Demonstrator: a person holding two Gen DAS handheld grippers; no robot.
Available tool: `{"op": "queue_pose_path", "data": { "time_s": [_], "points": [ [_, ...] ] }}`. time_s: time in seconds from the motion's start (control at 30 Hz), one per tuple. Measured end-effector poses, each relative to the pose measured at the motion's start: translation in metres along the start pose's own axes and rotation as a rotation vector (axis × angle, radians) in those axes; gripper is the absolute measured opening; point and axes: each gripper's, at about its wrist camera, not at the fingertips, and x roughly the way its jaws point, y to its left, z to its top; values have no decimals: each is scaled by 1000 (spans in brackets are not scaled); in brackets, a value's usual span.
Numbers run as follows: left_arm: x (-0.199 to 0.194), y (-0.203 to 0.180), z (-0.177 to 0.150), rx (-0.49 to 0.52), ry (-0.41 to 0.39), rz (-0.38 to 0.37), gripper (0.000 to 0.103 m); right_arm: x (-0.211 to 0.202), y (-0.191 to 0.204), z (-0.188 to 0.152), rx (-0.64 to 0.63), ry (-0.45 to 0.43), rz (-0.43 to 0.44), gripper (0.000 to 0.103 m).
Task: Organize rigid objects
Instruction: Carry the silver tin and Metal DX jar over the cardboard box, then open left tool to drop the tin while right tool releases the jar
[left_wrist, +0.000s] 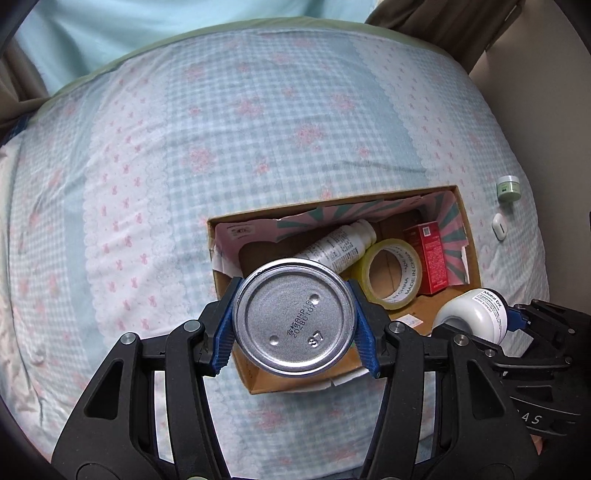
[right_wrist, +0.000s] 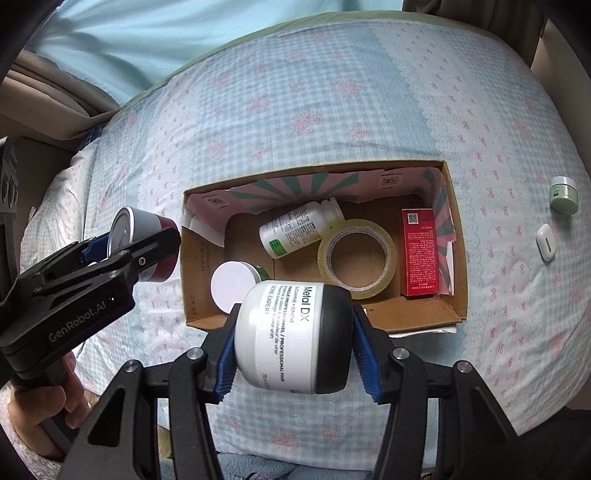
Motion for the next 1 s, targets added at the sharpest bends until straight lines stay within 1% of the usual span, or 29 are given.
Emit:
{"op": "queue_pose_path", "data": {
  "time_s": [0.13, 0.3, 0.43, 0.5, 0.53, 0.57, 0.6, 0.63, 0.67, 0.73, 0.8, 0.87, 0.93, 1.0],
  "points": [
    [41, 5, 14, -4, 60, 12, 51, 33, -16, 14, 31, 51, -10, 51],
    [81, 8, 24, 22, 132, 16, 50, 67, -30, 27, 18, 85, -41, 51],
    [96, 8, 27, 16, 168, 11, 50, 82, -39, 32, 39, 113, -35, 51],
    [97, 6, 28, 15, 157, 0, 51, 87, -41, 35, 32, 126, -37, 51],
    [97, 4, 28, 20, 151, 9, 51, 89, -41, 36, 23, 125, -47, 51],
    [98, 3, 29, 27, 158, 23, 53, 90, -41, 36, 11, 120, -60, 51],
    [98, 1, 30, 31, 163, 27, 71, 91, -40, 36, -7, 113, -71, 51],
    [97, 0, 33, 34, 159, 22, 99, 91, -39, 36, -28, 103, -71, 54],
    [93, -1, 33, 38, 141, 23, 103, 91, -38, 34, -47, 101, -70, 59],
    [88, -4, 35, 54, 126, 33, 103, 89, -37, 29, -91, 88, -68, 102],
    [86, -6, 35, 71, 134, 53, 103, 87, -35, 22, -139, 74, -66, 103],
    [84, -7, 33, 77, 134, 53, 103, 87, -34, 15, -172, 80, -75, 103],
    [80, -7, 30, 74, 132, 54, 103, 83, -34, 9, -182, 67, -74, 103],
    [73, -7, 28, 72, 122, 58, 103, 77, -35, 6, -173, 34, -67, 103]
  ]
}}
